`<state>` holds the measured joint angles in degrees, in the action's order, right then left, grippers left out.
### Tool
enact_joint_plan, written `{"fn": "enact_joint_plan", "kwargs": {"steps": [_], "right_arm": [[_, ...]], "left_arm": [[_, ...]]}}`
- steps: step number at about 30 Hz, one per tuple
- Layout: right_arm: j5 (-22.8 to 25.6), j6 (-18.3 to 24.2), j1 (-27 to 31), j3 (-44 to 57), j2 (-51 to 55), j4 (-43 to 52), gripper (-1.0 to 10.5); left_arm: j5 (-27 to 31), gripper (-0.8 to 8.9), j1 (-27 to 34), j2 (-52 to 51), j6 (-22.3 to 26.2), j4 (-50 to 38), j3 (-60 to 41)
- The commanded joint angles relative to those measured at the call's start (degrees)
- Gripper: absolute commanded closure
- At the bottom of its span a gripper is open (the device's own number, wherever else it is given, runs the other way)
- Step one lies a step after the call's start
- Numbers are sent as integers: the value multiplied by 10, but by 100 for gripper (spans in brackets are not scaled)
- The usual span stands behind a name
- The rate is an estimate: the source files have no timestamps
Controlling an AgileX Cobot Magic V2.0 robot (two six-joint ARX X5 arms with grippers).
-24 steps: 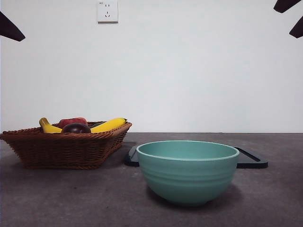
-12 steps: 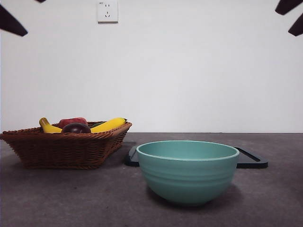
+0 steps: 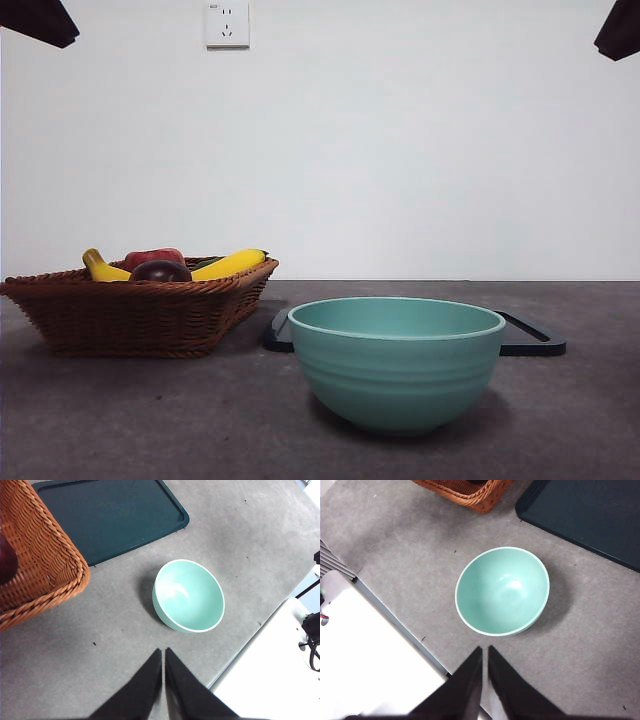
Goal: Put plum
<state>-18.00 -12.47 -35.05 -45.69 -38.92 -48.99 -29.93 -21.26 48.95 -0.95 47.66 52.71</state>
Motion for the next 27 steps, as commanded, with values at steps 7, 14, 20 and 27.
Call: {"fn": "enact_joint_plan", "kwargs": {"steps": [7, 14, 20, 27], "right_arm": [[0, -5, -4, -9, -3, 5, 938], [0, -5, -4, -9, -3, 5, 938], [0, -5, -4, -9, -3, 5, 938], [0, -5, -4, -9, -3, 6, 938]], "left_arm": [[-1, 807, -2, 3, 3, -6, 11], [-1, 807, -2, 3, 3, -5, 11], [-1, 807, -3, 3, 3, -5, 11], [82, 807, 35, -43, 33, -120, 9]]}}
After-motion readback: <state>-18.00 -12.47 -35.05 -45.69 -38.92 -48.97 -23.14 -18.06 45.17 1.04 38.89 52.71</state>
